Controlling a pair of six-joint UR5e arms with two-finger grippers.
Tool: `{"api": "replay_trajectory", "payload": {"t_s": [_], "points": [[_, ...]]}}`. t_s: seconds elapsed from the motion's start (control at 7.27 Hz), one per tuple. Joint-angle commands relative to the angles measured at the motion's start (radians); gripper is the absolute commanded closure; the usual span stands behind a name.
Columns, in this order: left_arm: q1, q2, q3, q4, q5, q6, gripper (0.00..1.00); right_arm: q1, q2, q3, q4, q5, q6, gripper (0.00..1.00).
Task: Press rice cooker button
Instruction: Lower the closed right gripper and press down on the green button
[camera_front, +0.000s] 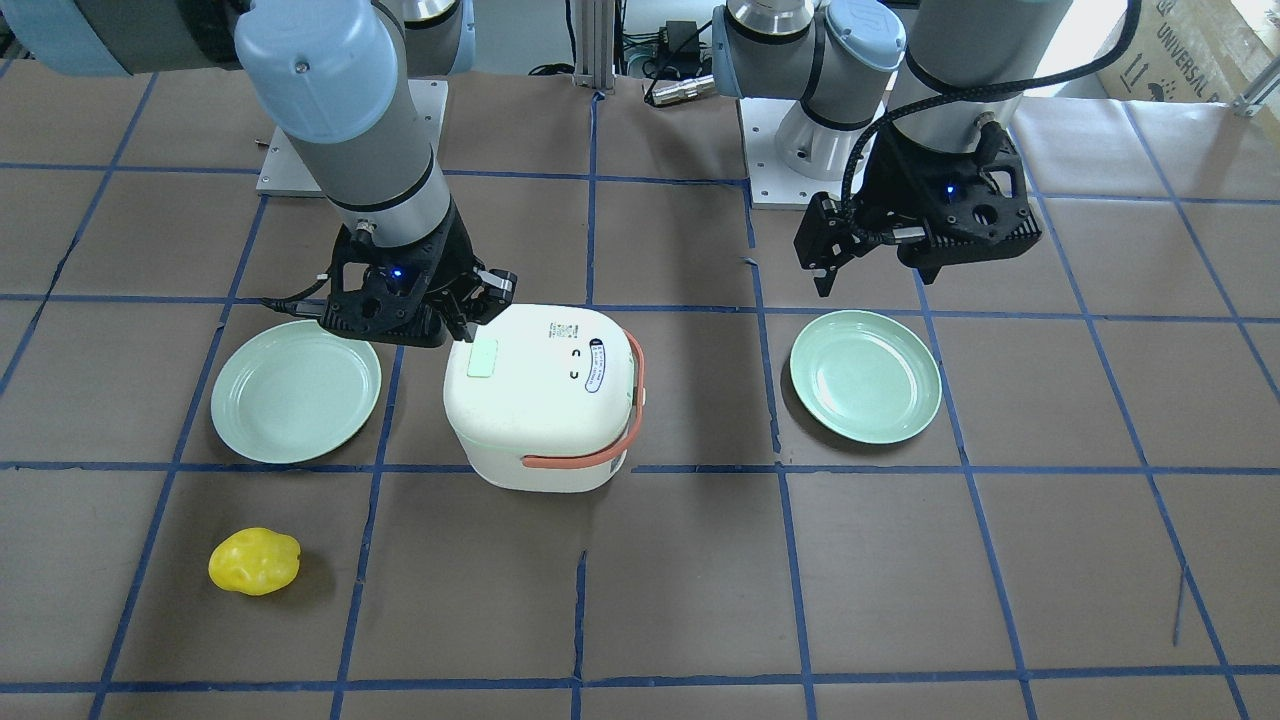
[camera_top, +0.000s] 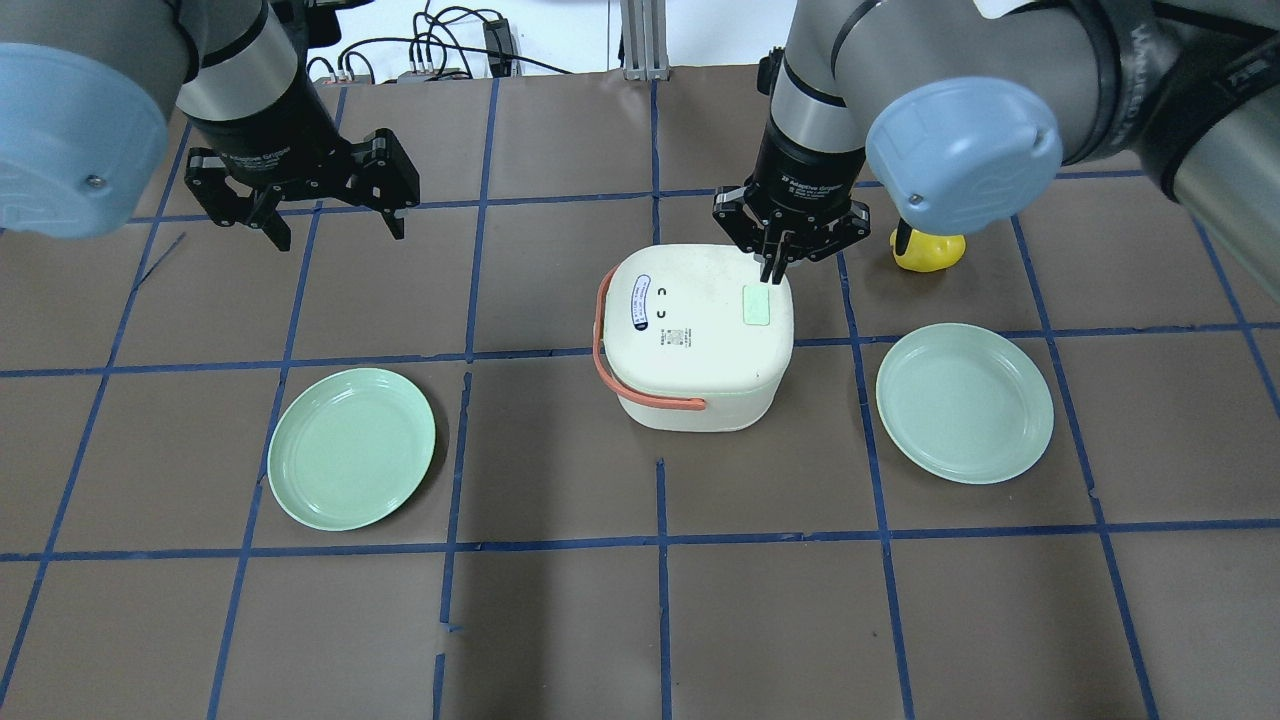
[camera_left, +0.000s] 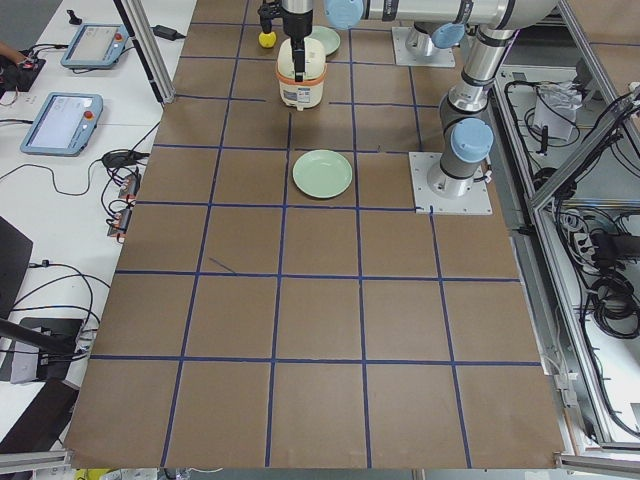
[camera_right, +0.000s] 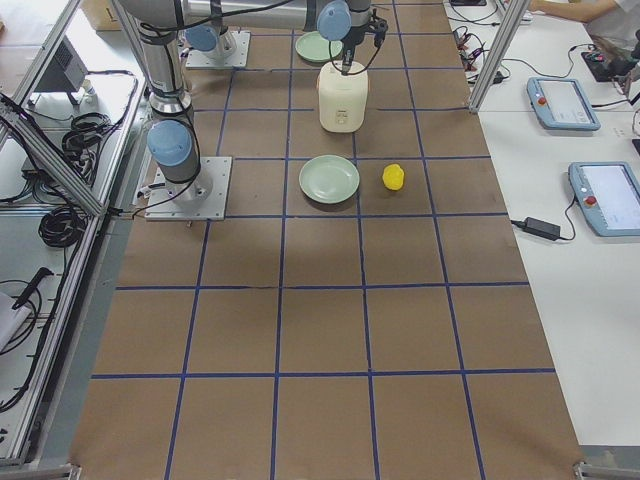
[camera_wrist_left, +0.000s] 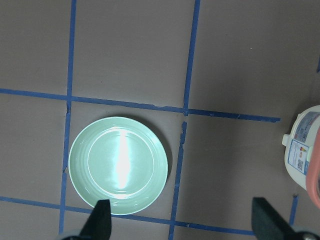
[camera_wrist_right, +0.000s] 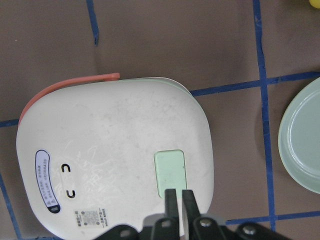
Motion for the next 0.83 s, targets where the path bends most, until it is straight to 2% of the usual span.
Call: {"api": "replay_trajectory", "payload": {"t_s": [0.0, 0.69], "points": [[0.000, 0.000, 0.000, 0.000, 0.000, 0.000, 0.00, 0.000, 0.001, 0.038, -0.065, 0.002, 0.036, 0.83], [0.000, 0.000, 0.000, 0.000, 0.000, 0.000, 0.00, 0.000, 0.014, 0.064, -0.097, 0.003, 0.028, 0.83]]}}
